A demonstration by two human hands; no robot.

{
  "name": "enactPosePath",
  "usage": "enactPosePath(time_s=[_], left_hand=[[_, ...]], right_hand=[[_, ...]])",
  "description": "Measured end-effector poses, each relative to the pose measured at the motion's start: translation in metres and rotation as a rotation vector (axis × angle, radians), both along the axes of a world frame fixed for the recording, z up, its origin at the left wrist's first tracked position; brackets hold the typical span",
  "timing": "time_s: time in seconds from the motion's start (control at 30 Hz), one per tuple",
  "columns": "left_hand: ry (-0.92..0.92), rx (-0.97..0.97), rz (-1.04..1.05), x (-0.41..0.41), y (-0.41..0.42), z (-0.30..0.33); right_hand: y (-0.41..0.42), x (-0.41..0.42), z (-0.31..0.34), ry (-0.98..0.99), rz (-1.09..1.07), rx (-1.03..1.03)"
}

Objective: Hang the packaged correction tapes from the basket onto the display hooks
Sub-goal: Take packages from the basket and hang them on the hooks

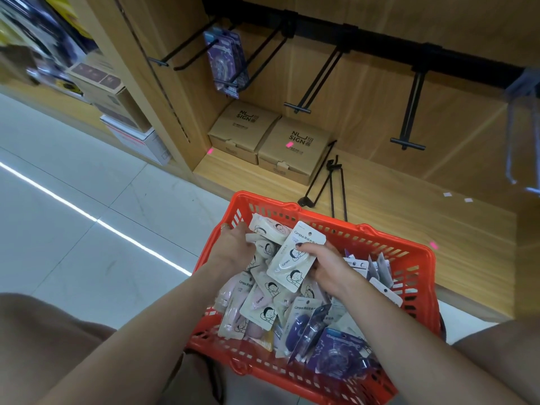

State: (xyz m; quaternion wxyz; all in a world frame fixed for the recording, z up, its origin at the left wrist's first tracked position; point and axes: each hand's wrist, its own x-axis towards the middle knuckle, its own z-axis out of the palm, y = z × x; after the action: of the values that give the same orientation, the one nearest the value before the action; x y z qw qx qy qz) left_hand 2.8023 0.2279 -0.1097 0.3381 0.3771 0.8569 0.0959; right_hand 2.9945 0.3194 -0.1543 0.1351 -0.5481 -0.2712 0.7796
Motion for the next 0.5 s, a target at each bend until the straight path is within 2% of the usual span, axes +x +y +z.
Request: enactPosePath(time_s=[0.27,0.5], left_hand=[[0.012,0.194,0.1,-0.0075,-0.0011,-0.0006],[0.009,0.227,0.022,-0.0092,-0.0035,-0.0021]], right_hand=[[0.0034,-0.0025,0.0043,0.132,-0.083,-0.169],[0.0007,-0.0079,0.0059,0.251,-0.215,-0.302]])
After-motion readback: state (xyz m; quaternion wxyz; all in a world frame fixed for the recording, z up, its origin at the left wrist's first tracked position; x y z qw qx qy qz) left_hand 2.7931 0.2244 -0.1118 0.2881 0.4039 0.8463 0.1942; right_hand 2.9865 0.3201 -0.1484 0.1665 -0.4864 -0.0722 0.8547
